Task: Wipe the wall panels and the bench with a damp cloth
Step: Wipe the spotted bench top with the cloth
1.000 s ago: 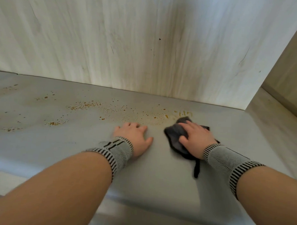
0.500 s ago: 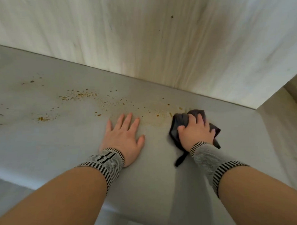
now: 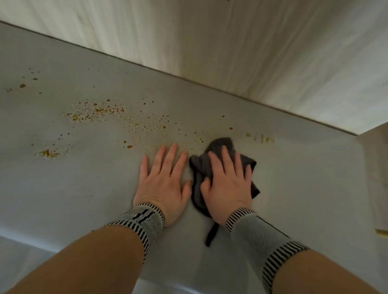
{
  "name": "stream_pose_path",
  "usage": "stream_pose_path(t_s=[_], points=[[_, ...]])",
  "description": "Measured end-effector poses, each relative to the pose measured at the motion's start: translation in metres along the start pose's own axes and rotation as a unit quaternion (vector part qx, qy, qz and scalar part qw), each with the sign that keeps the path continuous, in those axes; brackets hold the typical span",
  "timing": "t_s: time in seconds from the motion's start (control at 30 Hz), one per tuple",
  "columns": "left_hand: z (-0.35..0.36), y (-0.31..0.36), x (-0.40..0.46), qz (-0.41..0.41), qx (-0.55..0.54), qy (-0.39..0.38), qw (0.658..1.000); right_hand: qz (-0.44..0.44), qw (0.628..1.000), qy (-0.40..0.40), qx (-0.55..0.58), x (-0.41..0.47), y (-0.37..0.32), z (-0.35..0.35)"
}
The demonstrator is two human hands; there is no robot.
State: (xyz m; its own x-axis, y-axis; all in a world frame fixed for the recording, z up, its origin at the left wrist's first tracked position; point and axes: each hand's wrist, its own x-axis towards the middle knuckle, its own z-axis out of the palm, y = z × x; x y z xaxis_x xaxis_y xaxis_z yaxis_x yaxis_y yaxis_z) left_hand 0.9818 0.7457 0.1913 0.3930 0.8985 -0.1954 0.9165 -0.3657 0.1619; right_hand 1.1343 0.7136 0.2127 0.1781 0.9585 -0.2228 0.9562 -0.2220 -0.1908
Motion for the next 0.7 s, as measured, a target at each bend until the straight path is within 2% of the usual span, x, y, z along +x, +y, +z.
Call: stream_pose_path(t_s=[0.03,0.1,0.2,0.27,0.3,0.33,0.4,0.47,0.53,0.6,0.7], points=[[0.0,0.0,0.0,0.001,0.0,-0.001,1.0,-0.051,0.998,-0.012,-0.021,-0.003,0.01,-0.003],[-0.001,0.0,0.0,0.0,-0.004,-0.002,1.0,-0.084,0.995,0.006,-0.057,-0.003,0.042,-0.011],[0.0,0.0,0.0,0.0,0.002,-0.007,1.0,0.039,0.998,-0.004,-0.053,0.002,0.064,-0.018],[0.001,-0.001,0.001,-0.002,0.006,-0.009,1.0,0.131,0.991,0.008,-0.014,0.013,0.045,-0.012],[0.002,-0.001,0.001,-0.002,0.005,-0.009,1.0,0.148,0.989,0.01,-0.001,0.018,0.03,-0.01],[0.002,-0.001,0.001,-0.002,0.005,-0.008,1.0,0.139,0.99,0.004,0.002,0.021,0.017,-0.008],[0.002,0.0,0.002,-0.002,0.006,-0.006,1.0,0.058,0.998,0.001,-0.018,0.022,0.01,-0.006],[0.004,0.001,0.002,-0.005,0.018,-0.01,1.0,-0.05,0.998,-0.002,-0.044,0.018,0.034,-0.009],[0.006,0.0,0.003,-0.01,0.034,-0.007,0.999,-0.111,0.991,-0.018,-0.07,0.017,0.071,-0.016],[0.007,0.001,0.004,-0.011,0.046,-0.008,0.999,-0.057,0.996,-0.024,-0.069,0.023,0.097,-0.026],[0.007,0.002,0.003,-0.013,0.059,-0.01,0.998,0.096,0.995,-0.018,-0.016,0.052,0.069,-0.029]])
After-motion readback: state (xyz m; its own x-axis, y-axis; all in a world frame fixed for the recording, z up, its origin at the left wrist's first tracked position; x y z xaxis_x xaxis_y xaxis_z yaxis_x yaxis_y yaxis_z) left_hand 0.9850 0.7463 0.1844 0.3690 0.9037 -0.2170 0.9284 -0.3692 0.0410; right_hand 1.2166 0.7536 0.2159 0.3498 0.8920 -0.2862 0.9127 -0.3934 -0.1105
